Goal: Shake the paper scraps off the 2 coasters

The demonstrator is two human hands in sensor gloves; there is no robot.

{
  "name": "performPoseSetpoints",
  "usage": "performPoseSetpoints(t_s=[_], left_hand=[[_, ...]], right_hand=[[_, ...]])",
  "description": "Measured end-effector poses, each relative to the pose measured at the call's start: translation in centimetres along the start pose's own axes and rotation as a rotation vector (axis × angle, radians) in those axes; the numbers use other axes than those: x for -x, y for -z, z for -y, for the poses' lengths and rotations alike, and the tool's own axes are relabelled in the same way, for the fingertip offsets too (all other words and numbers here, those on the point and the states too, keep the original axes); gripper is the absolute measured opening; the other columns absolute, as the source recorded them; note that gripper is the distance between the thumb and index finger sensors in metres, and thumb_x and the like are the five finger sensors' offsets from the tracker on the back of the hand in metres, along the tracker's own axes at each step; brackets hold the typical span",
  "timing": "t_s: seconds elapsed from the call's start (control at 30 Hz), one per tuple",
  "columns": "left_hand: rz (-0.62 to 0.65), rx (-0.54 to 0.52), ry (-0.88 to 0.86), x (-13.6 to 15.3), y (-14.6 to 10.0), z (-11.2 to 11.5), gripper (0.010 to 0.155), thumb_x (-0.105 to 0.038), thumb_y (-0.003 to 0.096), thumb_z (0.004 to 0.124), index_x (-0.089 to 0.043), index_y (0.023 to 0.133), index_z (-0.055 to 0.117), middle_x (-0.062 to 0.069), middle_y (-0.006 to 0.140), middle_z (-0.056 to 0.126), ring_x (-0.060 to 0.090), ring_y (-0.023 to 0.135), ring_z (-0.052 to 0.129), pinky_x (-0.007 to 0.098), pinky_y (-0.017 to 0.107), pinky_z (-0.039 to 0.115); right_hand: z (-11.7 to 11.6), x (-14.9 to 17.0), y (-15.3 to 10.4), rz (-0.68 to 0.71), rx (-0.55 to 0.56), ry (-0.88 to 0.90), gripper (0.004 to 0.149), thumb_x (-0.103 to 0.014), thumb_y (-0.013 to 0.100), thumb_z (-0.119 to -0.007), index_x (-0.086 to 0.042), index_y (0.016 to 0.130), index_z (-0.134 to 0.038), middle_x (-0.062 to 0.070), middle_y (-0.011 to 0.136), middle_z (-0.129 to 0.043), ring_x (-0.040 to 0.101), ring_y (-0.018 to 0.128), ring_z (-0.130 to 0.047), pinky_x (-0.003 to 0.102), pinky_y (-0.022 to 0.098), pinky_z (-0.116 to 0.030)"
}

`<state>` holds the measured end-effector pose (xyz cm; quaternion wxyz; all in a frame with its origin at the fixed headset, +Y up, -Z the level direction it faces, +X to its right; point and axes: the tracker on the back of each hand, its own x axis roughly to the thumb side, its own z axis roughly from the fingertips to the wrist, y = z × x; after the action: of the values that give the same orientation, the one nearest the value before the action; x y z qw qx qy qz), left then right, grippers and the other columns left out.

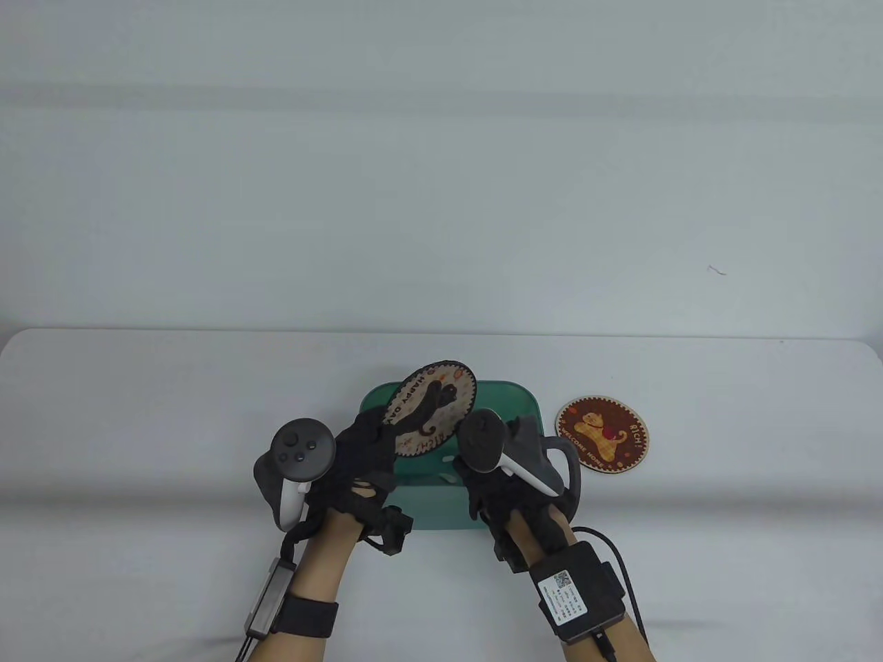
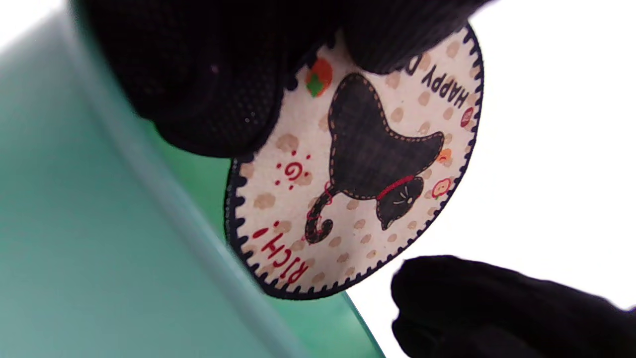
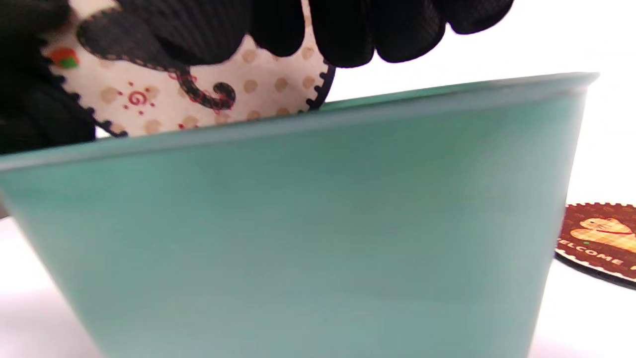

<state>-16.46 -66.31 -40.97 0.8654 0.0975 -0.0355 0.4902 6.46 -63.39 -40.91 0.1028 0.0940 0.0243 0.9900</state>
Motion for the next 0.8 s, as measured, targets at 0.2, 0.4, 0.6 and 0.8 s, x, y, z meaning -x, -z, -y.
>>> performPoseSetpoints(t_s=[0.2, 0.4, 0.6, 0.8], left_hand=[[0.001, -0.027, -0.061, 0.0, -0.3, -1.2, 0.044, -0.030, 0.0482, 0.075, -0.013, 0.088, 0.071, 0.016, 0.075, 0.086, 0.034, 0.050, 0.099, 0.038, 0.034, 0.089], [-0.026, -0.123, -0.193, 0.9, -1.1, -4.8, 0.044, -0.032, 0.0488, 0.074, -0.014, 0.089, 0.071, 0.015, 0.075, 0.086, 0.033, 0.049, 0.099, 0.037, 0.034, 0.089], [-0.073, -0.188, -0.279, 2.7, -2.2, -7.5, 0.044, -0.033, 0.0494, 0.073, -0.013, 0.088, 0.071, 0.016, 0.074, 0.086, 0.033, 0.048, 0.100, 0.037, 0.033, 0.089], [-0.130, -0.226, -0.244, 5.6, -4.2, -8.3, 0.044, -0.033, 0.0491, 0.073, -0.012, 0.088, 0.071, 0.016, 0.072, 0.087, 0.031, 0.045, 0.101, 0.036, 0.031, 0.089]], right_hand=[[0.4, 1.2, -2.2, 0.037, 0.098, 0.166, 0.054, -0.041, 0.045, -0.067, -0.026, 0.094, -0.049, 0.006, 0.101, -0.050, 0.031, 0.088, -0.056, 0.051, 0.067, -0.049], [1.0, 2.9, -5.3, 0.067, 0.195, 0.324, 0.054, -0.041, 0.045, -0.067, -0.025, 0.093, -0.050, 0.007, 0.100, -0.053, 0.031, 0.087, -0.058, 0.051, 0.066, -0.050], [-0.9, 6.7, -8.7, 0.031, 0.281, 0.423, 0.052, -0.041, 0.045, -0.067, -0.024, 0.093, -0.053, 0.007, 0.099, -0.056, 0.031, 0.086, -0.060, 0.051, 0.066, -0.051], [-2.4, 10.1, -9.0, -0.053, 0.233, 0.467, 0.052, -0.041, 0.046, -0.067, -0.024, 0.093, -0.053, 0.008, 0.098, -0.056, 0.031, 0.085, -0.061, 0.049, 0.064, -0.052]])
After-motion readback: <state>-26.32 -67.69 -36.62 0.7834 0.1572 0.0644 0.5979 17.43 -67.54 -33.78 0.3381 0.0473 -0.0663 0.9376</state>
